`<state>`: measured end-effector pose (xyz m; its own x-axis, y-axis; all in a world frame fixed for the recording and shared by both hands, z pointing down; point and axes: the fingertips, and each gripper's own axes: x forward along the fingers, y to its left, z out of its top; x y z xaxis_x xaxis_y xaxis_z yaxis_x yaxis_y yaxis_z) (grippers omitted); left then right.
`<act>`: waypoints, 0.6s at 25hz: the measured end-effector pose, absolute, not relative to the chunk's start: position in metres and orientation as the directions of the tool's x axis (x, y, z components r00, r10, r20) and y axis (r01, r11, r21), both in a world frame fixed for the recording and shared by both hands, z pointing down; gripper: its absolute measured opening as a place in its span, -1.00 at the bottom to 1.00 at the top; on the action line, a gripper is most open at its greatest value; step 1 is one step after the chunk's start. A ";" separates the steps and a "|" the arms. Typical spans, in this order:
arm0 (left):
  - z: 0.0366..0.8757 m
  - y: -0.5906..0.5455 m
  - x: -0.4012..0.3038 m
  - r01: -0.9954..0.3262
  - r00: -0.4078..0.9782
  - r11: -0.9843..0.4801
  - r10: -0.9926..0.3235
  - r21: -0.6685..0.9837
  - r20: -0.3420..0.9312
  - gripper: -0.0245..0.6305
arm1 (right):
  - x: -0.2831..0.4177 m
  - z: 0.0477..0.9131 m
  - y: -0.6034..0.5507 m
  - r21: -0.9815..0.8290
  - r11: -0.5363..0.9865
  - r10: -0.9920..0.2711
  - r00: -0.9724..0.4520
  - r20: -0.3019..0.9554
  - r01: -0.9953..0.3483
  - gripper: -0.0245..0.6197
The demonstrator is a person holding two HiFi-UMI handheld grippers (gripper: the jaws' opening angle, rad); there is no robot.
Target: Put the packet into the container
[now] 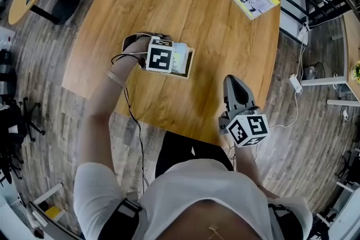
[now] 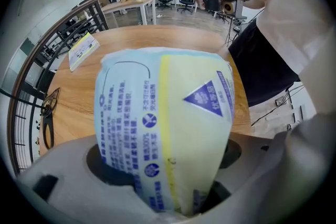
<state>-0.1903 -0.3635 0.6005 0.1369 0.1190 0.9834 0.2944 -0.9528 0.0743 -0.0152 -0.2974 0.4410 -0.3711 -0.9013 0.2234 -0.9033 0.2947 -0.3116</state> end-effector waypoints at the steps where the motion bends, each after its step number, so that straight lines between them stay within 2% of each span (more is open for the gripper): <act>1: 0.600 -0.363 -0.191 0.294 0.134 -0.953 0.123 0.079 0.983 0.20 | -0.015 0.441 -0.298 -0.312 0.295 -0.901 -0.371 0.224 -0.903 -0.89; 8: 0.595 -0.357 -0.188 0.289 0.124 -0.950 0.160 0.119 0.979 0.41 | -0.012 0.443 -0.297 -0.314 0.290 -0.903 -0.368 0.223 -0.904 -0.89; 15: 0.596 -0.354 -0.191 0.281 0.118 -0.953 0.152 0.114 0.981 0.42 | -0.014 0.440 -0.298 -0.317 0.297 -0.901 -0.374 0.218 -0.901 -0.89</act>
